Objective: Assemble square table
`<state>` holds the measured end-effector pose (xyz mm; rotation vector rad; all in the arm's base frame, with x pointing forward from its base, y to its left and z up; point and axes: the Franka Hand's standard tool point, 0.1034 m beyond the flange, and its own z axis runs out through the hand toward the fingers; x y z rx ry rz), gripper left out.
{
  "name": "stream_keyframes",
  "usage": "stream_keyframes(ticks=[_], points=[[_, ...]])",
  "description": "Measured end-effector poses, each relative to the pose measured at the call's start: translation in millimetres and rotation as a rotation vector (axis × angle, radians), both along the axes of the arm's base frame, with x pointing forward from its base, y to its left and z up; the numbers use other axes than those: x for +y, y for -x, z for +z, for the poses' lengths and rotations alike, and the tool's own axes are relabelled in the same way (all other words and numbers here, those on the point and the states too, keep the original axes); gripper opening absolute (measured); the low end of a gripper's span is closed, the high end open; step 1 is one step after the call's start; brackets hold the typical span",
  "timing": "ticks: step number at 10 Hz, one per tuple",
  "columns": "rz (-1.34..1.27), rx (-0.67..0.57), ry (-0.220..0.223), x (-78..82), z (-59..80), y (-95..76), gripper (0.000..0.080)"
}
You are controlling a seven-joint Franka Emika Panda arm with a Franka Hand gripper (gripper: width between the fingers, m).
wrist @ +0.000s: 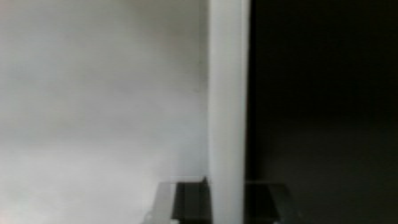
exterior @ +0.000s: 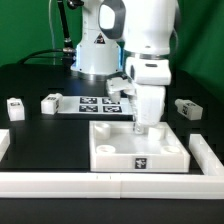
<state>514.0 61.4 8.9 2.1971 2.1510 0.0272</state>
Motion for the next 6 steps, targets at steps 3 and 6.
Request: stream_keyframes(ticks=[3,6], points=[[-0.049,-0.019,0.011,21.1,0.1,-14.0,0.0062],[-0.061,-0.015,0.021,20.3,0.2,-14.9,0.0061]])
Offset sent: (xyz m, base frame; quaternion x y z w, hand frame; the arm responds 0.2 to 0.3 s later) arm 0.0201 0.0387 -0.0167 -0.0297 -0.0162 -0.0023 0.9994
